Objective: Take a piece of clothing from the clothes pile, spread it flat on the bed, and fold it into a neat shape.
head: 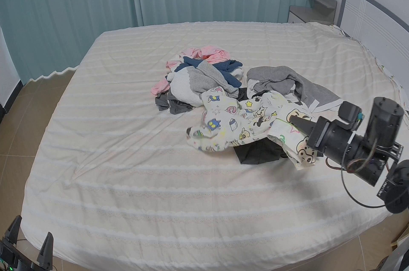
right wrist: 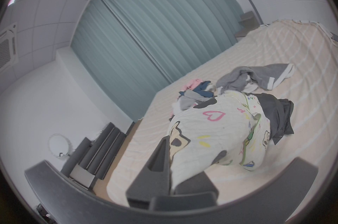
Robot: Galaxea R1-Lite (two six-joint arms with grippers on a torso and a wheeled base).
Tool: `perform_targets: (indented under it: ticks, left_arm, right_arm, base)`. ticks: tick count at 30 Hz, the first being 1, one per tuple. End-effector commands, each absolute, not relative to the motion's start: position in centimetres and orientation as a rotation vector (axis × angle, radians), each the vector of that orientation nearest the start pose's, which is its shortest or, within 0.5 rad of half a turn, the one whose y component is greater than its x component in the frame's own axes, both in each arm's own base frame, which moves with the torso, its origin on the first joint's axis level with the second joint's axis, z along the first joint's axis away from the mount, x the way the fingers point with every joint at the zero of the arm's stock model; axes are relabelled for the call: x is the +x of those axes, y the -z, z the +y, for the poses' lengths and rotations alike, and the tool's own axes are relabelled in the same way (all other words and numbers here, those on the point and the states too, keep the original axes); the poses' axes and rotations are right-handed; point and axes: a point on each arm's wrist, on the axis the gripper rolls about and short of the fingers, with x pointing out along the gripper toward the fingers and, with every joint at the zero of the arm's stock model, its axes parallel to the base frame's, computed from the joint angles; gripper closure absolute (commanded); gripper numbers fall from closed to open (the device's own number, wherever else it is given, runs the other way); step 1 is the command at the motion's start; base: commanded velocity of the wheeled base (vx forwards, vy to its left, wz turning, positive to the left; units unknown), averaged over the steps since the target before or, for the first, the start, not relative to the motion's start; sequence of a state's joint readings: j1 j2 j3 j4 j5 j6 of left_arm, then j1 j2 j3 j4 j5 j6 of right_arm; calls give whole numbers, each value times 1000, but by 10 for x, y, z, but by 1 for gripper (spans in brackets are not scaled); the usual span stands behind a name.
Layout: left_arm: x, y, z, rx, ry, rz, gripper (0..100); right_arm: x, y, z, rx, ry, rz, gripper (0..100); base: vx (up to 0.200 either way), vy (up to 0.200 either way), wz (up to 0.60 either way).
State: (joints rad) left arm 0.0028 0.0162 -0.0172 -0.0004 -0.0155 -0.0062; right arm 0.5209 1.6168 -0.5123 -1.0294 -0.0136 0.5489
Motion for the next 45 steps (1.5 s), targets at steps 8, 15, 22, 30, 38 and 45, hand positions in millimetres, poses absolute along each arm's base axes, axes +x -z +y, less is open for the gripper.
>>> perform_targets:
  ticks: [8,15,22,30,38,45]
  left_arm:
    - [-27,-95,-2,65,71,-94,0]
    - [-14,-213,-10,-72,511,-136,0]
    - [47,-197,-19,-25,805,221,0]
    - [102,-170,-58,63,980,545,0]
    - [140,-131,-98,118,1050,635,0]
    - [152,-105,-128,116,1125,609,0]
  right_arm:
    - [141,-240,113,522,-748,31,100]
    - [144,-258,137,496,-848,-4,100]
    - [162,-272,157,489,-894,-27,100]
    - [183,-288,188,492,-933,-28,100]
    - [188,-306,211,513,-980,-75,100]
    - [198,-311,227,520,-1000,-89,100]
  base:
    - [0,0,0]
    - [0,0,0]
    - [0,0,0]
    - [0,0,0]
    - [0,0,0]
    - [0,0,0]
